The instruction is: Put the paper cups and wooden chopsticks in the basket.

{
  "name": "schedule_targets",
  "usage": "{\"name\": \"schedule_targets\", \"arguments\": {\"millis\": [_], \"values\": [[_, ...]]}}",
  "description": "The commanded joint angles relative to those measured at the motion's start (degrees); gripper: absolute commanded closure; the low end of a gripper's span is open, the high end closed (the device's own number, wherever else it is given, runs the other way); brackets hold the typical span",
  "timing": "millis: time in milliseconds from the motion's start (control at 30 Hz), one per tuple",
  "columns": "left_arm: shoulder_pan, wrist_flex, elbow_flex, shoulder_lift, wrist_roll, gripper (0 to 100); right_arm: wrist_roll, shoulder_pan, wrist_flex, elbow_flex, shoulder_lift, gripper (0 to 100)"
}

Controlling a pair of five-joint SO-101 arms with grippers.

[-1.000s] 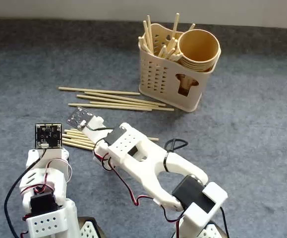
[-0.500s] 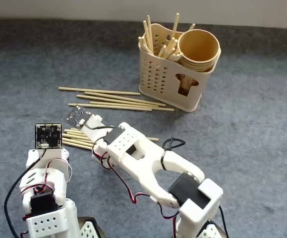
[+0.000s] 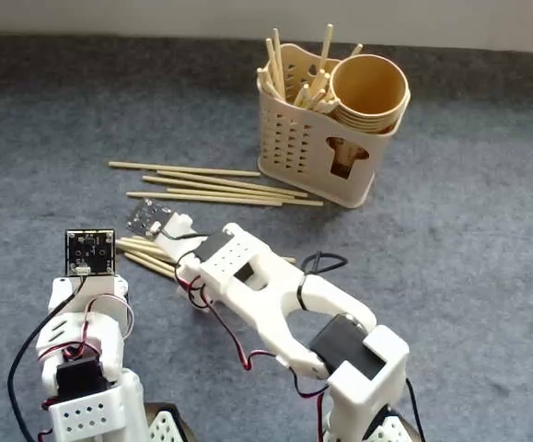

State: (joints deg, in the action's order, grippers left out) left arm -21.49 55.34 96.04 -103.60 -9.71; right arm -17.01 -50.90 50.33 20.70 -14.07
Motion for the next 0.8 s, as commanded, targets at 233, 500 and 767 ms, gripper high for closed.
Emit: {"name": "schedule_targets", "arguments": {"millis": [233, 500, 767], "values": [[0.7, 0.3, 1.1, 0.3, -0.4, 99, -10.7, 3.7, 17.8, 0.6, 13.4, 99.3], [0.7, 0.3, 1.1, 0.3, -0.4, 99, -11.8, 10.7, 20.8, 0.5, 22.6, 99.3], [0.7, 0.3, 1.1, 0.3, -0.4, 99, -6.2, 15.5, 17.9, 0.7, 32.0, 99.3]]}}
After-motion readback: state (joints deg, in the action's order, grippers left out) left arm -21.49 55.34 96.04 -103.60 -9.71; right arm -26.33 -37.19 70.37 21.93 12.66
